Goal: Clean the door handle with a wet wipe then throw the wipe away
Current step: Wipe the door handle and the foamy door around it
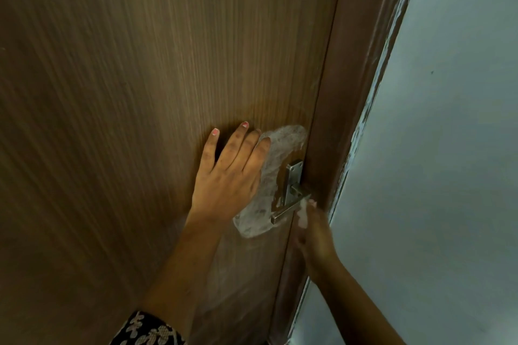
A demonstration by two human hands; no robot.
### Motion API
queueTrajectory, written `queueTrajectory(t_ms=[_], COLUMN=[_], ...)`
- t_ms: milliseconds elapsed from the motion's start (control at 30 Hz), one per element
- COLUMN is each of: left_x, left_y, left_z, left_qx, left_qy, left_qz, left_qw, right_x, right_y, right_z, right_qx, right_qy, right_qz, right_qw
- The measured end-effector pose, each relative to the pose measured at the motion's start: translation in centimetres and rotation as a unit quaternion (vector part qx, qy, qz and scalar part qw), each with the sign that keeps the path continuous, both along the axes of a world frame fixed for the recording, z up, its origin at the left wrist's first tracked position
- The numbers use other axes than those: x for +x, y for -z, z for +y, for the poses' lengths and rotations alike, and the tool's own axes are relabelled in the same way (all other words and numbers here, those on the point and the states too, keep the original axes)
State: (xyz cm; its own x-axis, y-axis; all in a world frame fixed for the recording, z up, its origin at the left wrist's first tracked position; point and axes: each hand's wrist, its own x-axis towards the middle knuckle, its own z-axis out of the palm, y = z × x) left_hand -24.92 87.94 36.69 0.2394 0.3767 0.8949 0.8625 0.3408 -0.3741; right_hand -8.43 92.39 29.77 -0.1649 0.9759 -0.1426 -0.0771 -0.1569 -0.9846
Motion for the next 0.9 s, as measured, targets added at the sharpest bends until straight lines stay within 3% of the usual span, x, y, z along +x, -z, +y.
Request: queueTrajectory(t_ms=[33, 100, 167, 267, 400, 467, 533, 633, 667, 733, 800, 900], left_x=[0.0, 0.0, 0.0, 0.0, 0.0, 0.0, 0.1, 0.0, 0.0, 0.1, 0.1, 0.0], left_y=[0.0, 0.0, 0.0, 0.0, -0.1, -0.1, -0.1, -0.2, -0.2, -0.1, -0.1, 0.0], left_z=[0.0, 0.0, 0.0, 0.0, -0.2, -0.3, -0.3, -0.3, -0.3, -0.3, -0.2, -0.2], left_qx=[-0.001, 0.0, 0.004, 0.001, -0.001, -0.002, -0.01, -0.012, -0.014, -0.017, -0.014, -0.008], left_qy=[0.001, 0.002, 0.005, 0.004, 0.005, 0.008, 0.016, 0.019, 0.019, 0.022, 0.025, 0.031], left_qz=[-0.001, -0.002, -0.003, 0.0, -0.004, -0.006, -0.01, -0.013, -0.015, -0.017, -0.017, -0.013], left_qw=[1.0, 1.0, 1.0, 1.0, 1.0, 1.0, 1.0, 1.0, 1.0, 0.999, 0.999, 0.999], right_x=[0.2, 0.3, -0.2, -1.1, -1.5, -1.0, -0.2, 1.0, 1.2, 1.0, 0.5, 0.0], right_y=[-0.1, -0.2, 0.1, 0.3, 0.4, 0.3, 0.4, -0.1, -0.3, -0.3, 0.2, 1.7], right_z=[0.4, 1.1, 1.3, 0.2, -1.9, -2.2, -1.1, 1.9, 2.9, 4.0, 4.3, 3.9], right_qx=[0.073, 0.198, 0.283, 0.367, 0.503, 0.512, 0.51, 0.448, 0.443, 0.465, 0.468, 0.392], right_qy=[0.028, 0.045, 0.01, -0.066, -0.093, -0.067, -0.04, -0.004, -0.005, -0.018, -0.002, 0.056], right_qz=[-0.014, -0.141, -0.263, -0.339, -0.486, -0.525, -0.523, -0.439, -0.424, -0.434, -0.406, -0.306], right_qw=[0.997, 0.969, 0.923, 0.864, 0.709, 0.677, 0.682, 0.779, 0.79, 0.772, 0.785, 0.866])
